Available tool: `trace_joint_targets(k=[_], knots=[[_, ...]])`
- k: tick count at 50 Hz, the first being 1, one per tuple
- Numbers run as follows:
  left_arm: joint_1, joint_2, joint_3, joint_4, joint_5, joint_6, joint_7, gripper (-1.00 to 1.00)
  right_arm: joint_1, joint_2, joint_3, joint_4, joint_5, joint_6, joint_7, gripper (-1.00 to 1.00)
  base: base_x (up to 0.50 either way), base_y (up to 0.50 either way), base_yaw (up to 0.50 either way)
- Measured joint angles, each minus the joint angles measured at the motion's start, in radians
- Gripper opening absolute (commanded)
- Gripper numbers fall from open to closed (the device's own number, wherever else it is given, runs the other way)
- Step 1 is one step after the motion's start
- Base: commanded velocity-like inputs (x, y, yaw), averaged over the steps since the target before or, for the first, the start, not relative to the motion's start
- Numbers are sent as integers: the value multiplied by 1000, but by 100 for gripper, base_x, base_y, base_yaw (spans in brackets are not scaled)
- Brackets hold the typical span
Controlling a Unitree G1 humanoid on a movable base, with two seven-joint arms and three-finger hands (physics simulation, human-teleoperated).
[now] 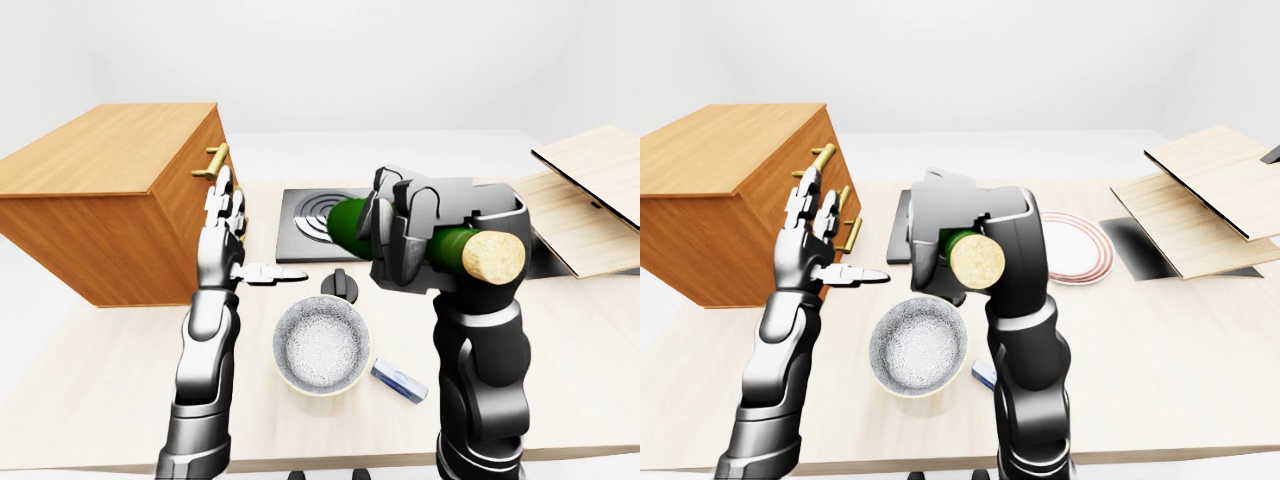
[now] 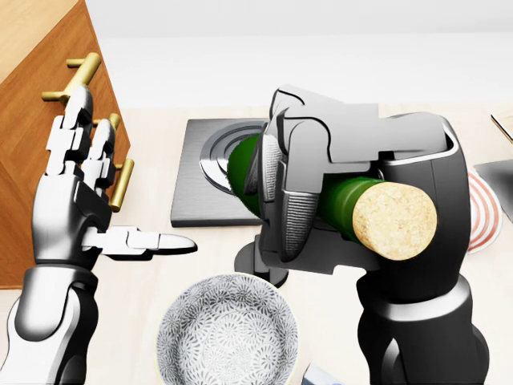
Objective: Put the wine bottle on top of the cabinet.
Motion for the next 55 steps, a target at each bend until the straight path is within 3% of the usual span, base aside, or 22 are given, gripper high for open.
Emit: trace_joint_targets(k=[25,55], knots=[[-78,-32,-46,194,65,0,4,100,-28,38,31,76,-24,0,6,-100,0,0,0],[-75,-55,-76,88,97,0,-13,100,-36,63,50,149,-48,0,10,-100,0,0,0]])
